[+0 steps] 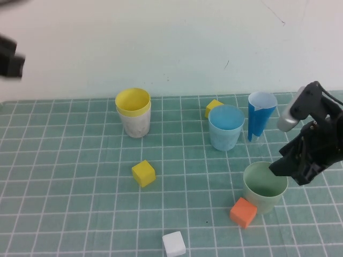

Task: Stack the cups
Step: Pick up the green cup

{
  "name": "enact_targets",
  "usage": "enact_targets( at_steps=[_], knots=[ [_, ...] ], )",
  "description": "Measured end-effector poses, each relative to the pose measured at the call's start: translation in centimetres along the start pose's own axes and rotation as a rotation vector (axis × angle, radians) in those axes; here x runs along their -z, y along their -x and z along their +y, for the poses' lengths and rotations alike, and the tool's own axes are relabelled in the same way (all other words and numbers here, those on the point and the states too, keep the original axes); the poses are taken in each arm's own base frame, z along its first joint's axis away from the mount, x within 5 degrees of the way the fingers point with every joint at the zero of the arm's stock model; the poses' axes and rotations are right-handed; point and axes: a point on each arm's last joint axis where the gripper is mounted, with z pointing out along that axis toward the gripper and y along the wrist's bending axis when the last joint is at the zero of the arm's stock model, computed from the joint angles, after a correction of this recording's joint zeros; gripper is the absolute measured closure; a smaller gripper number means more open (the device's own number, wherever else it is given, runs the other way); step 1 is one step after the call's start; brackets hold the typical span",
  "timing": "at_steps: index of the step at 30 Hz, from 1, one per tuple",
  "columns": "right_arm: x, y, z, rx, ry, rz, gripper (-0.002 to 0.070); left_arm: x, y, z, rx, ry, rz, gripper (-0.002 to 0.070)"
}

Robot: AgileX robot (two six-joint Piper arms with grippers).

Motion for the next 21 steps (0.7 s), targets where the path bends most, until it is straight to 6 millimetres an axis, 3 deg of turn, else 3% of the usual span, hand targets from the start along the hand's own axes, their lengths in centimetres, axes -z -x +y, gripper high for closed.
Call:
enact_targets(
  at_steps=[3,8,11,16,21],
  knots=[
    [-1.3,-0.4,-0.8,-0.005,-0.019,0.017,0.0229,1.1,-3.1,-0.4,0.001,0.007,-0.043,0.0673],
    [-4.1,-1.7,-1.8,-0.034,-0.019,0.068,0.0208,1.6,-7.5,-0.9,0.004,0.017,-0.086,0.0673],
    [-5.4,-2.5,-2.1,-0.047,0.000,0.099,0.0293,1.6,-9.1,-1.0,-0.009,0.030,-0.079,0.0673],
    [-5.9,-2.3,-2.2,-0.082,0.019,0.085,0.0595,1.2,-11.1,-1.1,0.004,0.035,-0.033,0.0673],
    [-4.2,0.8,-2.7,-0.043,0.054,0.009,0.0643,1.5,-12.5,-1.3,0.051,0.028,0.034,0.0673]
  ],
)
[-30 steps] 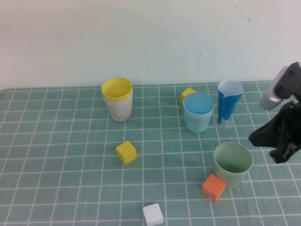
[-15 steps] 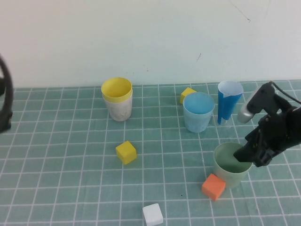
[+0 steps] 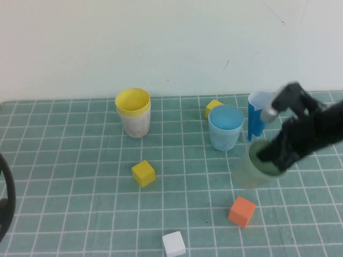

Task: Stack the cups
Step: Place the green cup on the blue cup

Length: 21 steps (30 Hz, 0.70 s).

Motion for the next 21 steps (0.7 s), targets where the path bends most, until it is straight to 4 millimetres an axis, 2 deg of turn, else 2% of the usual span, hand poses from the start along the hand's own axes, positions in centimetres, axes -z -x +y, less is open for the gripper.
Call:
enact_targets(
  at_steps=[7,11,16,21],
  knots=[
    [5.6,9.1,-0.5,0.116,-0.098,-0.221,0.0644,-0.3,-3.4,-0.2,0.007,0.002,0.060,0.0673],
    [6.4,12.4,-2.1,0.134,-0.154,-0.236,0.0644,-1.3,-5.8,-0.3,0.003,0.005,0.063,0.0673],
    [3.3,13.6,-4.1,0.190,-0.163,-0.098,0.0645,-2.0,-7.0,-0.4,-0.002,0.008,0.064,0.0673],
    [-0.3,14.0,-4.5,0.276,-0.161,0.031,0.0645,-2.1,-6.7,-0.3,-0.011,0.019,0.019,0.0673]
  ],
)
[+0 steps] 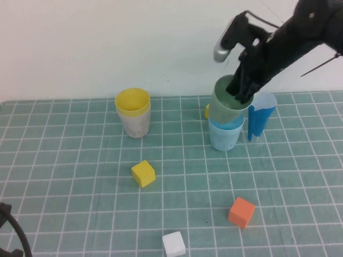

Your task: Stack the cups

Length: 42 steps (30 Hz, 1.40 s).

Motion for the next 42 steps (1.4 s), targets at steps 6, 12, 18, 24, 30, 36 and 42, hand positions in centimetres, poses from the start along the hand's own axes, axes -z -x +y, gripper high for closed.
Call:
enact_targets(
  at_steps=[6,12,18,24,30,36,42],
  knots=[
    [-1.9,0.7,0.7,0.064,-0.001,0.046,0.0645,0.0,0.3,0.1,-0.005,0.006,-0.035,0.0673],
    [-2.1,0.5,0.6,0.100,-0.021,0.089,0.0645,0.0,0.3,0.1,-0.004,0.007,-0.037,0.0673],
    [-2.0,0.4,0.5,0.098,-0.025,0.107,0.0645,0.0,0.3,0.1,-0.004,0.007,-0.039,0.0673],
    [-2.0,0.5,0.7,0.031,-0.025,0.107,0.0519,0.0,0.5,0.1,-0.005,0.008,-0.054,0.0673],
    [-1.2,1.0,0.6,0.012,-0.039,0.095,0.0358,0.0,0.3,0.1,0.012,0.015,-0.077,0.0674],
    [7.1,3.0,0.8,0.043,-0.171,0.066,0.0451,1.1,-0.9,0.0,0.063,0.017,-0.215,0.0675],
    [18.6,3.4,1.9,0.032,-0.430,0.074,0.0649,3.1,-2.9,-0.2,0.078,0.020,-0.410,0.0676]
  ],
)
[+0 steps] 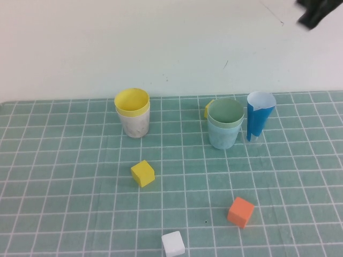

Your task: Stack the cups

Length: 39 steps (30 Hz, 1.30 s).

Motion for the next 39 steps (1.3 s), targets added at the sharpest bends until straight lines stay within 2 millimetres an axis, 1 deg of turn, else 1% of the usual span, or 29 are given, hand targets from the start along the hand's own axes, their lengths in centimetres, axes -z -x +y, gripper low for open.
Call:
enact_targets(
  at_steps=[2,4,6,8,12,13,14,15,17,18,23,29,33,35,39],
  knots=[
    [3.2,-0.3,-0.7,-0.015,-0.064,-0.027,0.0661,0.8,-0.7,0.0,0.001,-0.001,-0.064,0.0675],
    [5.9,-0.7,-0.7,-0.035,-0.095,-0.063,0.0666,1.2,-1.5,0.0,0.003,-0.002,-0.111,0.0676],
    [7.6,-1.4,-0.3,-0.051,-0.114,-0.090,0.0667,1.5,-1.9,0.0,0.001,-0.002,-0.157,0.0676],
    [8.7,-2.6,0.6,-0.072,-0.121,-0.107,0.0668,1.6,-2.0,0.0,-0.003,-0.002,-0.196,0.0676],
    [8.6,-5.9,3.7,-0.120,-0.110,-0.120,0.0668,1.6,-2.1,0.0,-0.009,0.000,-0.221,0.0676],
    [9.1,-6.8,4.5,-0.134,-0.116,-0.136,0.0668,1.6,-2.1,0.0,-0.009,-0.001,-0.221,0.0676],
    [8.7,-8.1,5.8,-0.154,-0.108,-0.141,0.0668,1.5,-2.2,0.0,-0.009,-0.001,-0.219,0.0676],
    [9.1,-9.1,6.6,-0.167,-0.116,-0.159,0.0668,1.5,-2.3,0.0,-0.009,-0.001,-0.217,0.0676],
    [9.2,-11.5,8.8,-0.191,-0.115,-0.178,0.0668,1.5,-2.3,0.0,-0.010,0.000,-0.217,0.0676],
    [8.8,-12.6,9.9,-0.194,-0.107,-0.175,0.0668,1.5,-2.2,0.0,-0.011,0.000,-0.219,0.0676],
    [8.4,-18.2,15.0,-0.213,-0.097,-0.191,0.0668,1.5,-2.2,0.0,-0.028,0.007,-0.223,0.0676],
    [8.2,-23.6,20.0,-0.279,-0.127,-0.285,0.0669,1.5,-2.2,0.0,-0.041,0.011,-0.225,0.0676],
    [8.3,-25.8,21.9,-0.312,-0.140,-0.319,0.0669,1.5,-2.2,0.1,-0.060,0.019,-0.225,0.0676],
    [8.5,-26.2,22.2,-0.328,-0.150,-0.340,0.0669,1.5,-2.2,0.1,-0.069,0.022,-0.225,0.0676],
    [8.7,-26.3,22.3,-0.342,-0.155,-0.351,0.0671,1.4,-2.6,0.2,-0.071,0.027,-0.178,0.0676]
  ],
)
